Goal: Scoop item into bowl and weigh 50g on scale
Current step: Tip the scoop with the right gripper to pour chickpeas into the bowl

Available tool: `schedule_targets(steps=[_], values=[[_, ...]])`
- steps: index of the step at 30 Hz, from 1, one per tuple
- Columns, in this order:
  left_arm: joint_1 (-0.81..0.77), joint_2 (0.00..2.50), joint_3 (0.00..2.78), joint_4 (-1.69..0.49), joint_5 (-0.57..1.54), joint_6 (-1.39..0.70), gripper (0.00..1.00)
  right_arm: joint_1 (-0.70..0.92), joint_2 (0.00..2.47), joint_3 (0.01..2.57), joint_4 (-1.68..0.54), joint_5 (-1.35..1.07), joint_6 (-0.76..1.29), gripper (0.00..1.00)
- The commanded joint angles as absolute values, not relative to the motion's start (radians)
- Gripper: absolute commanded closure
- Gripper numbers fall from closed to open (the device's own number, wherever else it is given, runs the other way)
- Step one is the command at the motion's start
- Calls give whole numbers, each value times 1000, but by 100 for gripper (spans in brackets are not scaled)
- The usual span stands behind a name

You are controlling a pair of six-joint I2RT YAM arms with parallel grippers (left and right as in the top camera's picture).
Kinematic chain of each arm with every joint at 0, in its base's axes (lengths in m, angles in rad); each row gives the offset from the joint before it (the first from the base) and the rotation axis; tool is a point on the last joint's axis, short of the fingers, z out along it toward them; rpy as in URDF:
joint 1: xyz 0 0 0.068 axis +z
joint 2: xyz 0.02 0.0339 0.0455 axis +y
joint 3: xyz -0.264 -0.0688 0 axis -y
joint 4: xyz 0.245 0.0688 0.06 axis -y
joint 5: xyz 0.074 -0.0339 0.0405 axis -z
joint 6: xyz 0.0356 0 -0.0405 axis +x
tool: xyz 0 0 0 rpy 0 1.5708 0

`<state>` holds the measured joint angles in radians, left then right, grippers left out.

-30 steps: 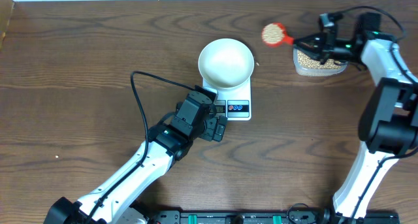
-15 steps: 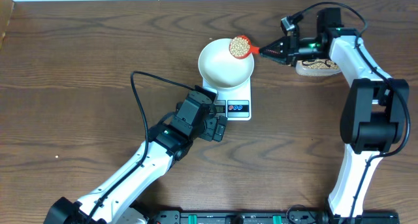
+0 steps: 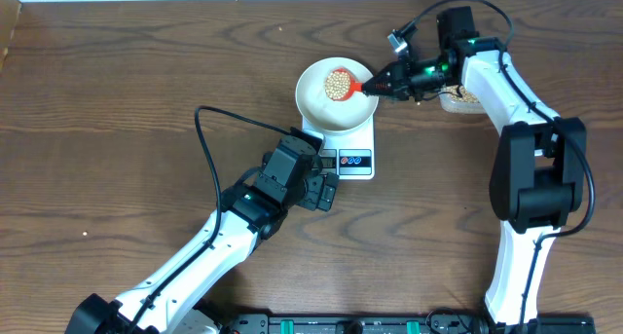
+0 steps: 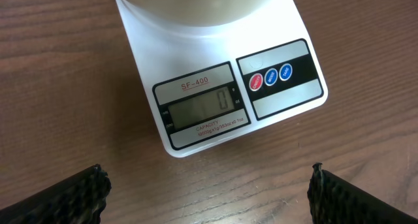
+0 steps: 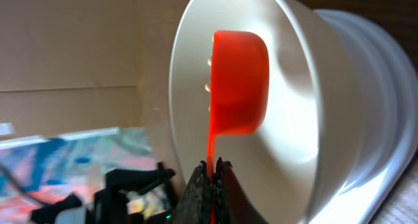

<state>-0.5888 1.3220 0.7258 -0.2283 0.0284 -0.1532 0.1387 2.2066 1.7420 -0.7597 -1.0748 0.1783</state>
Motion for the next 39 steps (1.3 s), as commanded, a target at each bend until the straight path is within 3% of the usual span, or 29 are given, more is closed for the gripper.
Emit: schedule_targets(steps=[1,18,30,39], values=[[-584,1319,722,-230,34,-147,1,158,2123,1788,-774,-966,167,99],[-584,1319,722,-230,34,-146,1,258,2038,1793,-838,-653,137,99],[-584,1319,722,-230,34,-147,1,271,2000,1794,-841,-673,107,99],[-584,1319,722,-230,34,-147,1,222,1991,1794,-855,-823,107,99]])
